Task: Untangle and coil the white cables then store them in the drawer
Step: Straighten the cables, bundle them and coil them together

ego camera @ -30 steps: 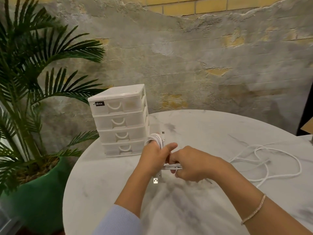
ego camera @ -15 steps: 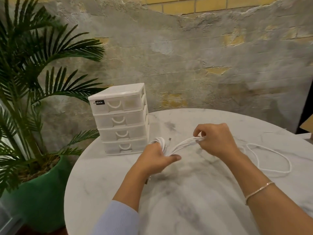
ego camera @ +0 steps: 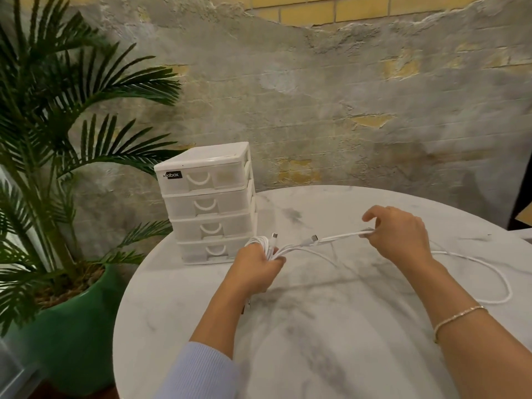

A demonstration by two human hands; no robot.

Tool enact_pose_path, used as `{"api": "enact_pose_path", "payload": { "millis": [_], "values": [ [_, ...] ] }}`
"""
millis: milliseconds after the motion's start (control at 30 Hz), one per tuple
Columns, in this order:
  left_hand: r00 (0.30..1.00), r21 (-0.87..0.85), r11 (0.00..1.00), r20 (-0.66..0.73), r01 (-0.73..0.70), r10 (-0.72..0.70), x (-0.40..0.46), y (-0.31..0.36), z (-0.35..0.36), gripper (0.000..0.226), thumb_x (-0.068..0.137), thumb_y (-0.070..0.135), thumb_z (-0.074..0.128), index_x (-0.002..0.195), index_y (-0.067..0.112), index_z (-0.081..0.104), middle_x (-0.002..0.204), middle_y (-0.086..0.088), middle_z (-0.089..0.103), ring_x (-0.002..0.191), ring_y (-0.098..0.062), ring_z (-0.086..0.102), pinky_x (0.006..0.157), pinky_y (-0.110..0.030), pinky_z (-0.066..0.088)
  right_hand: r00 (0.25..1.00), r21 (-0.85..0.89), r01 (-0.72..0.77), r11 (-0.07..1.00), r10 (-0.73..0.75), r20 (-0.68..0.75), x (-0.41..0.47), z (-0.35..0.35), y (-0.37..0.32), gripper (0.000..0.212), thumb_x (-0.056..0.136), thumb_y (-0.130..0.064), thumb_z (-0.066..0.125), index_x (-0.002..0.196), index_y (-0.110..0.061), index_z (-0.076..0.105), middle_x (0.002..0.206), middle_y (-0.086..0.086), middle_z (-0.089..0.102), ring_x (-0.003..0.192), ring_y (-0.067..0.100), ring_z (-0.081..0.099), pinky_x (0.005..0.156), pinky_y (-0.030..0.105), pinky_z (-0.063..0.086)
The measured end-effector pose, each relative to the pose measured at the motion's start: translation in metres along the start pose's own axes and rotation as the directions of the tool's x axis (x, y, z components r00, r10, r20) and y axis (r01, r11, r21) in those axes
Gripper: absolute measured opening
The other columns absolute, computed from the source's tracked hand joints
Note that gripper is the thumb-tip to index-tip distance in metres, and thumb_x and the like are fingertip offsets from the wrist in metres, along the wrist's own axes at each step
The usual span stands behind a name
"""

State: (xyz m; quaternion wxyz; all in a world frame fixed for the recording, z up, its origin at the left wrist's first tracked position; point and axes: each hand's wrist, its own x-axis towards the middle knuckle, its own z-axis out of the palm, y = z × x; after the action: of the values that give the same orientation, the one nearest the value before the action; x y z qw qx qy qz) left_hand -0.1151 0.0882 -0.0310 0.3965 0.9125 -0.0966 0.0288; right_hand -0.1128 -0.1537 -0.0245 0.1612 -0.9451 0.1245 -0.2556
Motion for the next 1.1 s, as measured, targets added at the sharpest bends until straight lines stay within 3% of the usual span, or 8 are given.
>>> {"api": "enact_pose_path", "payload": {
  "millis": [167,267,400,600,767,867,1000,1100],
  "values": [
    [0.997,-0.036,0.998,-0.066,0.044,-0.047,0.005,-0.006,0.000,0.012,0.089,0.020,0.054,0.088,0.009,0.055,0.063,0.000,0.051,0.049,-0.016,0.047,0.052,-0.024,0.041,0.984,0.093,-0.159,0.983,0.150,0.097,0.016,0.000,-0.005,0.012,0.077,-0.032,0.075,0.080,-0.024,0.066,0.086,0.006,0.066,0.088,0.027,0.061,0.068,0.028,0.042],
    [0.994,-0.072,0.996,-0.090,0.059,-0.066,0.007,-0.006,0.000,0.009,0.088,0.018,0.053,0.080,0.017,0.056,0.061,0.001,0.051,0.049,-0.017,0.049,0.056,-0.027,0.043,0.993,0.096,-0.103,0.990,0.097,0.063,0.032,-0.003,-0.010,0.026,0.073,-0.027,0.079,0.095,-0.016,0.070,0.097,0.010,0.065,0.091,0.027,0.060,0.071,0.026,0.042],
    [0.987,-0.141,0.989,-0.143,0.051,-0.071,0.006,-0.007,-0.003,0.022,0.089,0.019,0.053,0.069,0.023,0.046,0.058,0.001,0.048,0.047,-0.017,0.046,0.051,-0.025,0.040,0.967,-0.042,0.144,0.989,-0.131,0.217,0.049,-0.014,-0.015,0.063,0.072,-0.022,0.080,0.128,-0.013,0.054,0.134,0.009,0.050,0.126,0.032,0.041,0.109,0.040,0.031],
    [0.982,-0.209,0.976,-0.166,0.054,-0.090,0.007,-0.009,-0.004,0.018,0.091,0.026,0.054,0.079,0.013,0.048,0.056,-0.001,0.045,0.045,-0.015,0.043,0.038,-0.017,0.036,0.766,-0.171,0.114,0.979,0.022,0.642,0.047,-0.031,-0.022,0.104,0.067,-0.052,0.077,0.148,-0.022,0.021,0.152,0.002,0.030,0.136,0.026,0.035,0.112,0.038,0.030],
    [0.981,-0.244,0.967,-0.155,0.077,-0.117,0.007,-0.008,-0.003,0.022,0.092,0.028,0.053,0.083,0.008,0.051,0.053,-0.005,0.047,0.039,-0.013,0.041,0.032,-0.013,0.031,0.874,-0.032,0.317,0.948,-0.279,0.397,0.012,-0.036,-0.058,0.077,0.064,-0.053,0.078,0.130,-0.028,0.047,0.127,0.000,0.053,0.112,0.018,0.051,0.096,0.033,0.042],
    [0.978,-0.269,0.959,-0.163,0.083,-0.131,0.005,-0.007,-0.002,0.022,0.091,0.027,0.053,0.080,0.007,0.054,0.048,-0.005,0.048,0.035,-0.013,0.041,0.032,-0.012,0.031,0.789,0.189,0.441,0.877,-0.479,0.385,-0.015,-0.029,-0.087,0.045,0.070,-0.046,0.077,0.107,-0.024,0.063,0.097,-0.008,0.060,0.079,0.006,0.052,0.075,0.020,0.040],
    [0.972,-0.299,0.949,-0.176,0.096,-0.154,0.005,-0.010,-0.003,0.025,0.090,0.023,0.053,0.069,0.010,0.055,0.041,-0.004,0.048,0.035,-0.016,0.043,0.035,-0.013,0.034,0.757,0.314,0.400,0.861,-0.503,0.417,-0.024,-0.006,-0.096,0.003,0.083,-0.027,0.068,0.084,-0.025,0.066,0.090,-0.004,0.071,0.071,0.000,0.054,0.064,0.014,0.037],
    [0.973,-0.299,0.950,-0.175,0.093,-0.150,0.007,-0.012,-0.002,0.026,0.089,0.025,0.057,0.069,0.009,0.052,0.042,-0.003,0.046,0.037,-0.018,0.042,0.039,-0.017,0.036,0.733,0.312,0.251,0.916,-0.391,0.557,-0.015,-0.010,-0.082,0.010,0.084,-0.032,0.067,0.076,-0.026,0.064,0.071,-0.011,0.069,0.062,-0.005,0.053,0.058,0.012,0.038]
  ]
}}
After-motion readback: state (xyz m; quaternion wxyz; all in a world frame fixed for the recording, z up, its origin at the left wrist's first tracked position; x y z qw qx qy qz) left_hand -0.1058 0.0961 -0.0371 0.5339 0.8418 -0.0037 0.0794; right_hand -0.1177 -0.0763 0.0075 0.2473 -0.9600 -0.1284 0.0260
